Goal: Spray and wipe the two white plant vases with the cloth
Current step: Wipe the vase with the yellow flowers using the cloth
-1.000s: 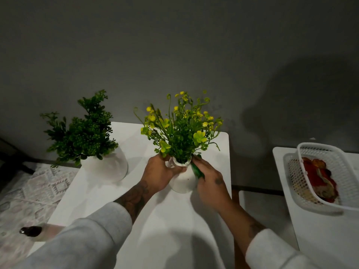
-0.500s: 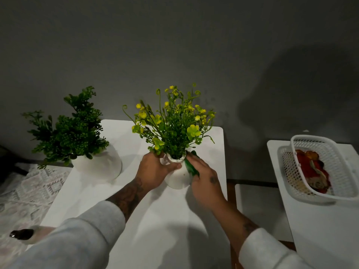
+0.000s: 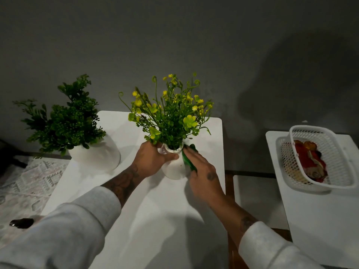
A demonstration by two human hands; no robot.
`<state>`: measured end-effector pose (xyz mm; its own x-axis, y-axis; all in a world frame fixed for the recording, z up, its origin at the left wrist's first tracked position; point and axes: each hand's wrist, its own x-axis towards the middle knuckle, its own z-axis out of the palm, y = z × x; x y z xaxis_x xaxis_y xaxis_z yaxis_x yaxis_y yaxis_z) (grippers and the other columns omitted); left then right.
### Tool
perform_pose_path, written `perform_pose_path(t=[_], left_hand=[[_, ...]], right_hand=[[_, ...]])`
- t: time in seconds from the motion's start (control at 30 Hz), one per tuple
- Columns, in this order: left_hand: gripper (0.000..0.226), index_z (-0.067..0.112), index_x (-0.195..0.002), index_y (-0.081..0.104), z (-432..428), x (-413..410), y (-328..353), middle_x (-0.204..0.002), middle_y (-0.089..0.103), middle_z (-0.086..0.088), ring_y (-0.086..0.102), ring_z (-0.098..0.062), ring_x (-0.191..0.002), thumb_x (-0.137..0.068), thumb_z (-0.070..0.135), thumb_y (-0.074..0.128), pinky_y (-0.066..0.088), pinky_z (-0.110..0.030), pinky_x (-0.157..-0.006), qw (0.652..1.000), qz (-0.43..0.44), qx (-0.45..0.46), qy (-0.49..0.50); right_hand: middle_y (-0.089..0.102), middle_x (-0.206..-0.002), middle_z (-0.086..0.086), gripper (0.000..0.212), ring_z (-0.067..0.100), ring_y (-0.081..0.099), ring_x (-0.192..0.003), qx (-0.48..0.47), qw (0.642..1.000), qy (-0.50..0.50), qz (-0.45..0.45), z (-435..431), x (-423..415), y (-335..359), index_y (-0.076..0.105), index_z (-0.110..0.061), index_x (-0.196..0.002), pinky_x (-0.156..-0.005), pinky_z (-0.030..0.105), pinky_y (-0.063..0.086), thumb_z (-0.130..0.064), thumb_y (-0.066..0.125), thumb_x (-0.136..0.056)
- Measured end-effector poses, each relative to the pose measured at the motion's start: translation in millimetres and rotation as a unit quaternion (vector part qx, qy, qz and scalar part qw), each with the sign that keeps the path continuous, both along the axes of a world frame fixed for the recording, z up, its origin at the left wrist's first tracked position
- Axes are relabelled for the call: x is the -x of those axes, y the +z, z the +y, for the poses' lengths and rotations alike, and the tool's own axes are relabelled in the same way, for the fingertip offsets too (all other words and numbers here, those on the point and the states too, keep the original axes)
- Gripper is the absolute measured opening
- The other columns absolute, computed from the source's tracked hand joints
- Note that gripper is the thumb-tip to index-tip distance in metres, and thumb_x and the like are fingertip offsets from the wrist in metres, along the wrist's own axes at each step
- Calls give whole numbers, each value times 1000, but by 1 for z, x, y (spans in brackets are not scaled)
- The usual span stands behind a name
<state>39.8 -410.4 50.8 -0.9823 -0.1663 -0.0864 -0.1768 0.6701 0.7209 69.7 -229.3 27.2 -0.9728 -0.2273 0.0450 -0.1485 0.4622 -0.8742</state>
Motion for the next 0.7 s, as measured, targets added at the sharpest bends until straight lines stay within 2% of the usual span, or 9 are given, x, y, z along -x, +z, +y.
perform_pose_path(t=[0.1,0.2,0.27,0.37,0.53,0.6,0.7], left_hand=[[53,25,-108,70,0,1,0,-105,71,6,62,-12,-95,-61,43,86,44,-22,-77,1000,-2,8,-4],[51,29,-103,69,2,3,1,-100,71,7,63,-11,-87,-58,41,89,44,-22,-71,1000,-2,-1,6],[52,28,-104,68,3,4,1,-100,71,4,64,-15,-88,-58,40,89,49,-26,-73,1000,-1,0,6],[54,28,-106,68,3,4,0,-103,70,4,64,-16,-91,-58,41,88,50,-27,-77,1000,5,1,4],[54,29,-107,67,3,2,-4,-104,69,7,64,-12,-91,-60,42,88,43,-21,-74,1000,6,-2,5],[54,28,-106,67,2,2,-2,-102,69,8,63,-11,-89,-59,43,88,42,-18,-69,1000,2,1,7],[55,28,-107,67,2,3,0,-102,70,7,63,-12,-90,-59,45,87,43,-17,-66,1000,-2,7,8]], right_hand=[[45,-148,0,73,11,37,-138,7,1000,-4,-8,-2,5,3,50,-15,-140,-114,17,24,22,45,-77],[47,-147,2,71,17,40,-137,-8,1000,2,-18,-6,25,11,50,-15,-140,-117,29,28,18,40,-78],[46,-148,1,69,19,39,-137,-24,999,3,-40,-7,38,15,50,-18,-140,-117,32,29,14,39,-81],[47,-147,3,67,19,40,-136,-22,999,9,-26,-6,35,16,51,-16,-139,-116,29,28,14,41,-81],[46,-147,0,67,5,35,-135,30,999,-27,12,-8,-5,1,50,-12,-140,-113,13,22,20,47,-81],[48,-145,3,67,9,39,-135,52,998,-43,-10,-9,3,2,52,-11,-138,-113,15,25,21,44,-80],[52,-142,3,72,15,45,-130,67,991,-55,-99,-7,26,9,54,-16,-137,-108,15,31,20,39,-77]])
